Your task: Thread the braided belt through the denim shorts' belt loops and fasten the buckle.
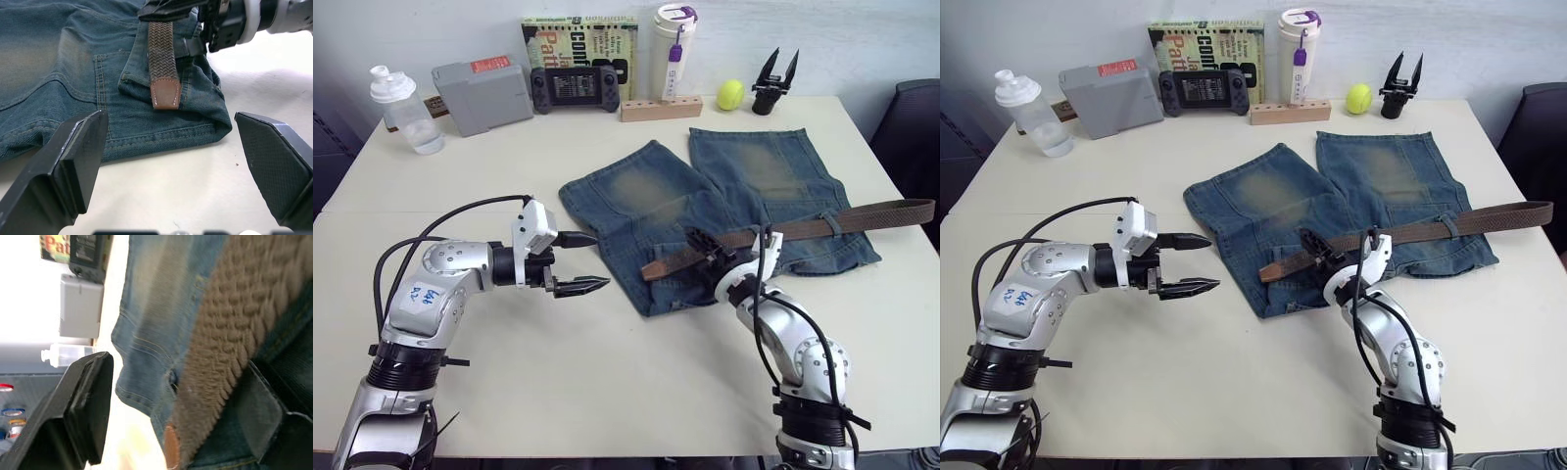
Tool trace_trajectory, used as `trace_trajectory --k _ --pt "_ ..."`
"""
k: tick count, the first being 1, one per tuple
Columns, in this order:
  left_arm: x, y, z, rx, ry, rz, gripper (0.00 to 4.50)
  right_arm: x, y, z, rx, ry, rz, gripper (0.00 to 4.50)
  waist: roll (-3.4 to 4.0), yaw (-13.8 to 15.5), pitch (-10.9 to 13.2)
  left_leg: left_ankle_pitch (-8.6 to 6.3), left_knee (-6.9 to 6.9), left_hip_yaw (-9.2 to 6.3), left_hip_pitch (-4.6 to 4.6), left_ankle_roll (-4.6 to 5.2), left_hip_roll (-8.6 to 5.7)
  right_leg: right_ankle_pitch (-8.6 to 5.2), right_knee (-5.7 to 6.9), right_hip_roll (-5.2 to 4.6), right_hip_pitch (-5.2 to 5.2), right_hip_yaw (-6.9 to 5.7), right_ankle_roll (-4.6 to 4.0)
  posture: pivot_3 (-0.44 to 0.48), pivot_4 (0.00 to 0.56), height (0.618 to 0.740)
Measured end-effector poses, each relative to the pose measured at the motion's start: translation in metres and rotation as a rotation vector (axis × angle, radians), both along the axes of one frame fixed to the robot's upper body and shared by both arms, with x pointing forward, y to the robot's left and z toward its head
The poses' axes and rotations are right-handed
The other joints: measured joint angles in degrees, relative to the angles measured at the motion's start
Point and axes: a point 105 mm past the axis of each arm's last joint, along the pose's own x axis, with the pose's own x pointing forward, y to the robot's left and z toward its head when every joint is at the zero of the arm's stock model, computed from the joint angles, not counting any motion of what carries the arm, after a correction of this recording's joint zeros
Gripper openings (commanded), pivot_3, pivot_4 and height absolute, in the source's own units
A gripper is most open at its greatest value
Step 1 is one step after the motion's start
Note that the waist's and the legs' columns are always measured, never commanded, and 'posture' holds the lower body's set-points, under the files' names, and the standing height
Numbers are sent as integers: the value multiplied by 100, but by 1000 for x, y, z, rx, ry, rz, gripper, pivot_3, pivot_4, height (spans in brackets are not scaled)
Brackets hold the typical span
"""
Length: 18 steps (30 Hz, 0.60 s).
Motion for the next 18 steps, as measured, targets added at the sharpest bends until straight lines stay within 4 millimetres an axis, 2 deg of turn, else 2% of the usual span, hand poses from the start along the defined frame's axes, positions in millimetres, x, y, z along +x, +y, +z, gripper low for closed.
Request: trace_trajectory --k 5,11,12,13,14,16,17,18 --pt "1 -1 -3 7 3 -1 4500 -8 7 5 55 18 32 3437 0 -1 0 0 0 2 0 0 0 0 0 1 -1 2 0 0 150 694" --pt "0 -2 -4 16 0 -12 4500 -12 19 0 49 34 79 3437 0 -2 0 0 -1 1 0 0 1 0 1 1 -2 2 0 0 150 694" --pt "0 -2 -4 16 0 -13 4500 -12 20 -2 47 40 84 2898 0 -2 0 0 -1 2 0 0 1 0 1 1 -2 2 0 0 150 694" --pt "0 -2 -4 16 -2 -14 4500 -12 22 -4 46 45 87 2633 0 -2 0 0 0 2 0 0 1 0 1 1 -2 2 0 0 150 694" --pt "0 -2 -4 17 -4 -14 4500 -12 22 -5 47 48 88 2170 0 -1 0 0 0 2 0 0 1 0 1 1 -2 2 0 0 150 694" --pt "0 -2 -4 17 -5 -14 4500 -12 22 -6 36 37 83 1064 0 -1 0 0 -1 3 0 0 1 0 -1 1 -2 2 1 0 150 694" --pt "0 -2 -4 18 -5 -14 4500 -12 22 -7 31 34 80 771 0 -1 0 0 0 3 0 1 1 0 -1 1 -2 2 1 0 150 694" --pt "0 -2 -4 18 -5 -15 4500 -13 20 -10 17 27 69 183 0 5 0 0 -1 4 0 1 1 0 -1 0 -2 2 1 0 150 694"
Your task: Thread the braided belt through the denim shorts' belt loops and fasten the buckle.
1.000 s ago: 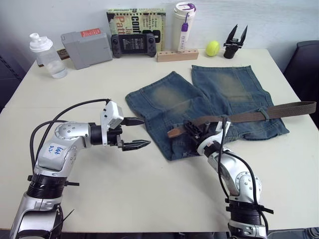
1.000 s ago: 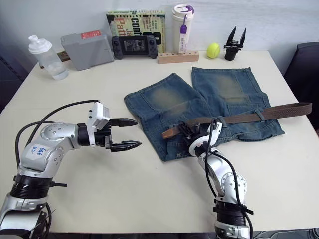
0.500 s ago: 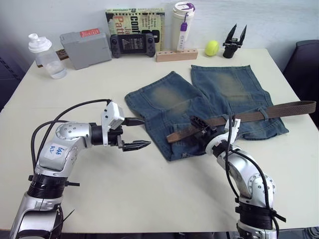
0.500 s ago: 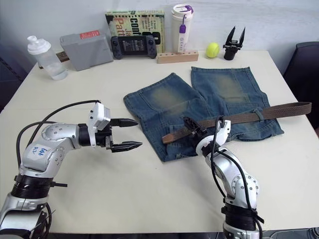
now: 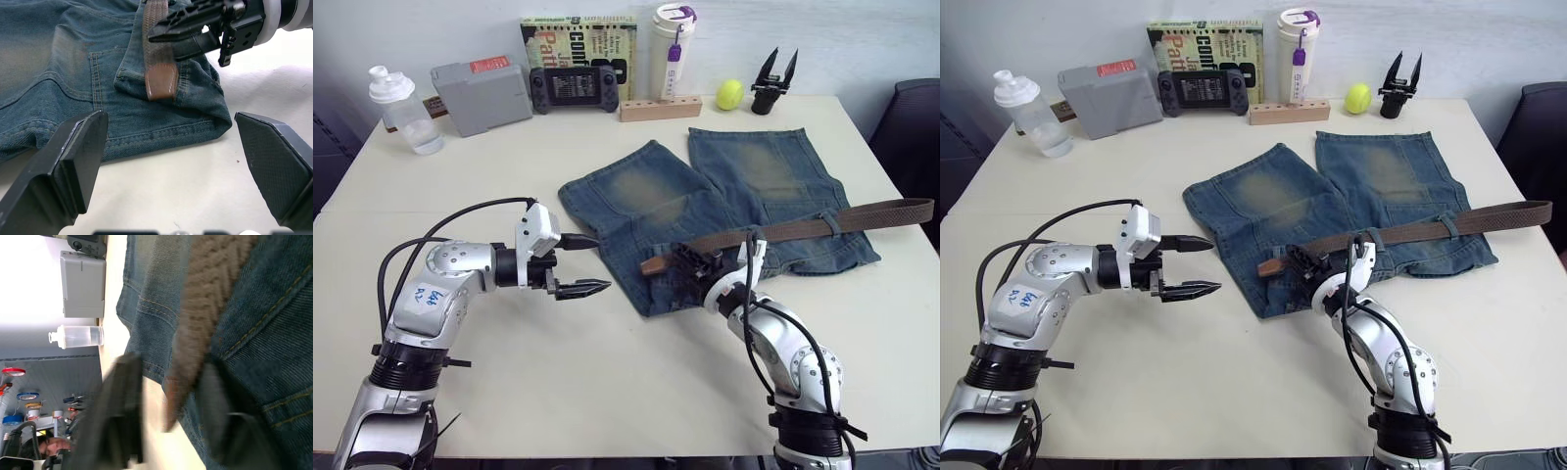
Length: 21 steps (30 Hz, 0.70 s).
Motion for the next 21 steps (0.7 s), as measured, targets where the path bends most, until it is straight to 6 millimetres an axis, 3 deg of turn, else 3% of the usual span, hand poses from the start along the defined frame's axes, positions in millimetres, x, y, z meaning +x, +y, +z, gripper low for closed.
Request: trace_trajectory --k 3,8,13,21 --pt "0 0 0 3 -1 1 4500 -3 -8 -4 -43 -38 -33 19 0 2 0 -1 2 2 0 1 0 0 -1 -1 0 2 0 0 150 694" --pt "1 2 -1 8 4 1 4500 -2 -25 23 -97 -219 -96 19 0 2 0 -1 0 1 1 1 1 0 -1 1 0 2 1 0 150 694" --pt "5 2 2 6 -6 1 4500 8 -34 31 -131 -270 -189 19 0 0 0 0 0 5 1 1 1 0 1 1 -1 2 1 0 150 694" --pt "4 -1 0 7 -1 -11 4500 18 -14 1 -183 -232 -185 19 0 -3 0 0 1 5 1 0 1 0 5 2 -1 3 1 0 150 694"
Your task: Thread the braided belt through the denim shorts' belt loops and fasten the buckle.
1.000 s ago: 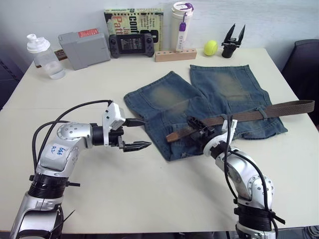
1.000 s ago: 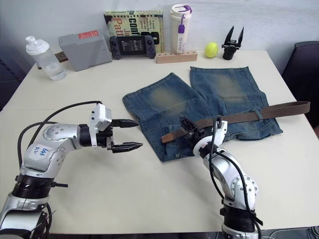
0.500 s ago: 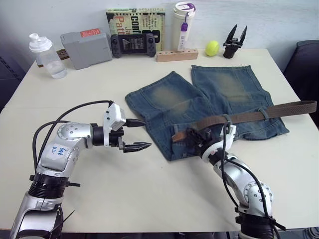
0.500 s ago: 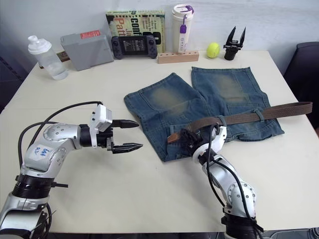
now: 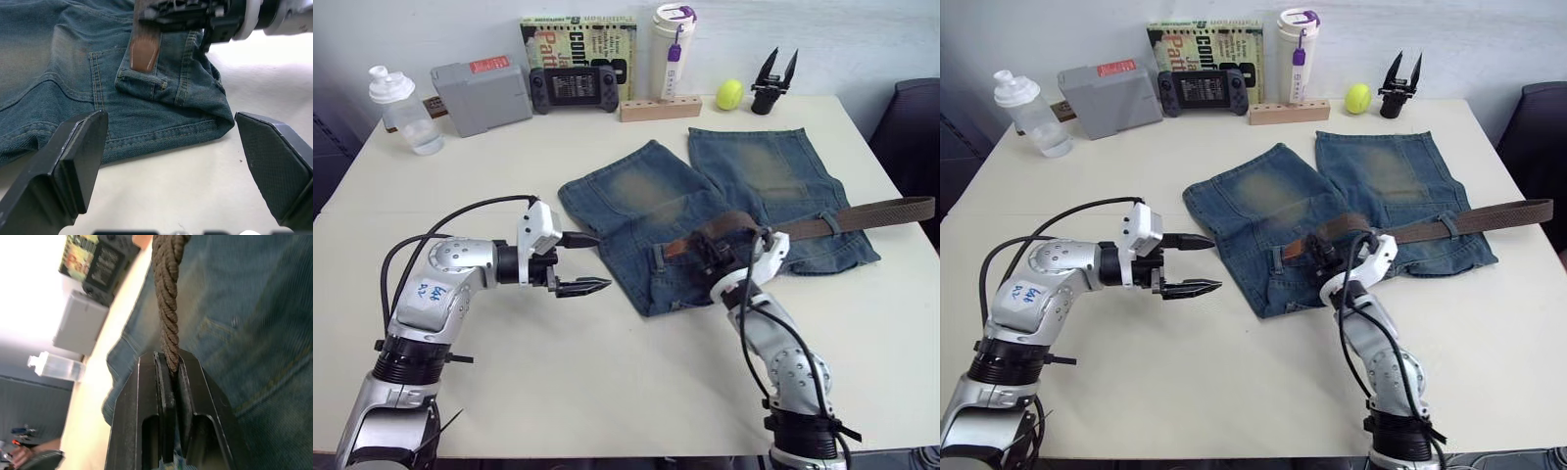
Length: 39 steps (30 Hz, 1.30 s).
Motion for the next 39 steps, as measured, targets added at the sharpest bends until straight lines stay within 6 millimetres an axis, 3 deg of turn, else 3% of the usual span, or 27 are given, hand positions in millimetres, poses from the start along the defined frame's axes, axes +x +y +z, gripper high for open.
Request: trace_trajectory --k 8,28,39 --pt "-2 1 -1 15 5 -12 4500 0 -1 -4 5 -35 0 19 0 -2 0 0 0 0 2 0 0 0 1 2 1 1 0 0 150 694" --pt "-1 1 0 15 2 -9 4500 4 1 -9 -170 -111 13 19 -12 3 -7 0 4 0 6 -1 -1 0 0 0 5 2 0 0 150 694" --pt "0 -1 0 12 -5 -14 4500 0 19 -14 29 31 176 19 -72 -52 -44 -9 -1 2 23 -26 32 -7 0 26 9 4 -13 0 150 694"
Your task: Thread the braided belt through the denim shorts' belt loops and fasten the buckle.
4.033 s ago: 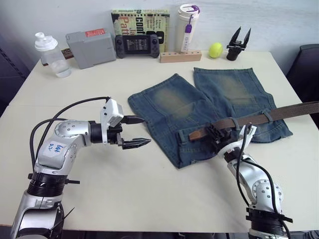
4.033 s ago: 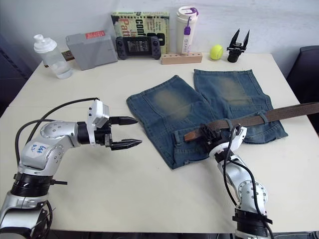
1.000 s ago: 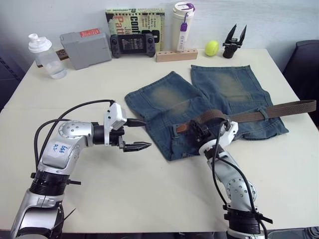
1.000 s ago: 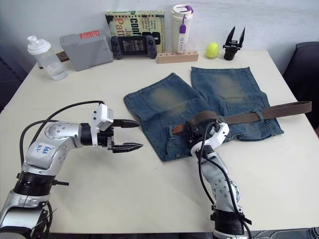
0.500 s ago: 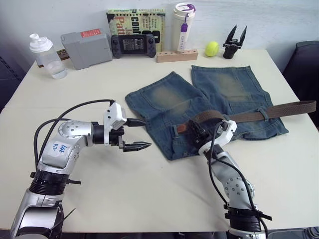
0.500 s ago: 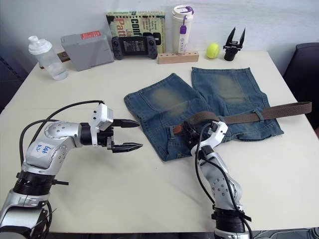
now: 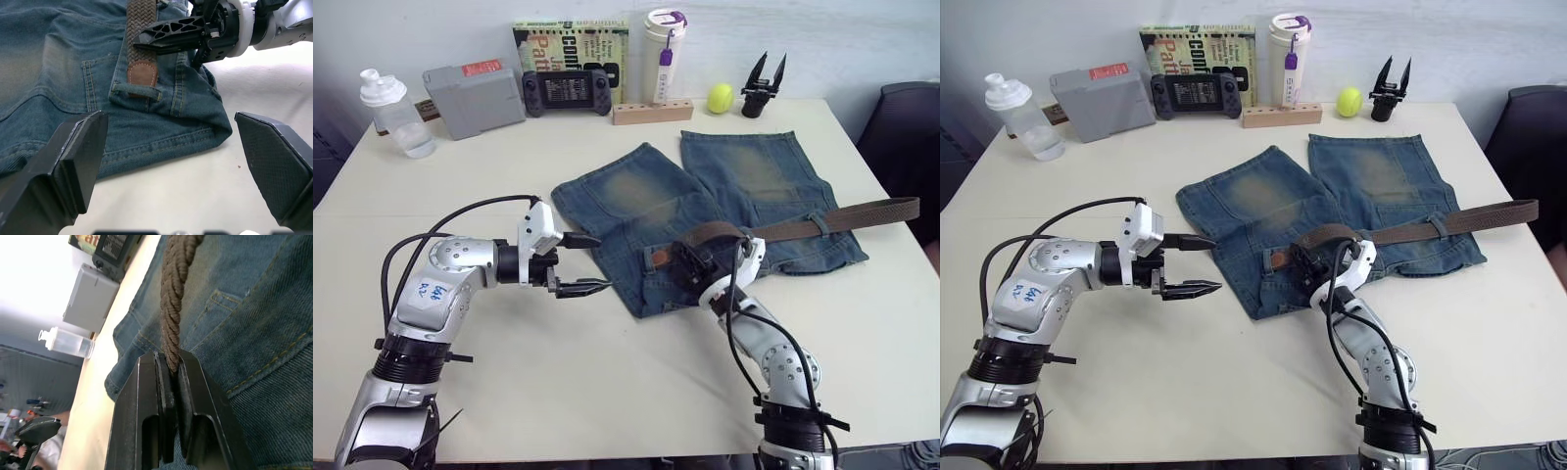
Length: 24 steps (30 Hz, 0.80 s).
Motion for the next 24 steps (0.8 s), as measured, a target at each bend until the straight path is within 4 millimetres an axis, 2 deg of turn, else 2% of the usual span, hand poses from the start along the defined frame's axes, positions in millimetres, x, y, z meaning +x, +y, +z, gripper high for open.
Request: trace_trajectory --k 5,9,21,24 --pt "0 0 0 -1 0 2 4500 6 10 0 -36 36 44 19 -30 -81 -18 -1 2 11 4 -7 19 0 -1 15 0 11 -1 0 150 694" --pt "1 0 -1 1 -1 5 4500 4 27 -3 -171 28 144 19 -38 -131 -24 -10 2 28 15 -23 47 -3 0 39 -2 25 -6 0 150 694" --pt "-1 -5 -4 6 8 -9 4500 3 38 -7 -278 -8 207 19 -53 -134 -34 -19 -1 45 50 -59 81 -15 5 67 5 42 -30 0 150 694" --pt "-1 -7 -6 11 8 -14 4500 5 43 -5 -251 -19 204 19 -60 -146 -38 -23 -4 57 66 -64 91 -15 7 71 9 43 -31 0 150 694"
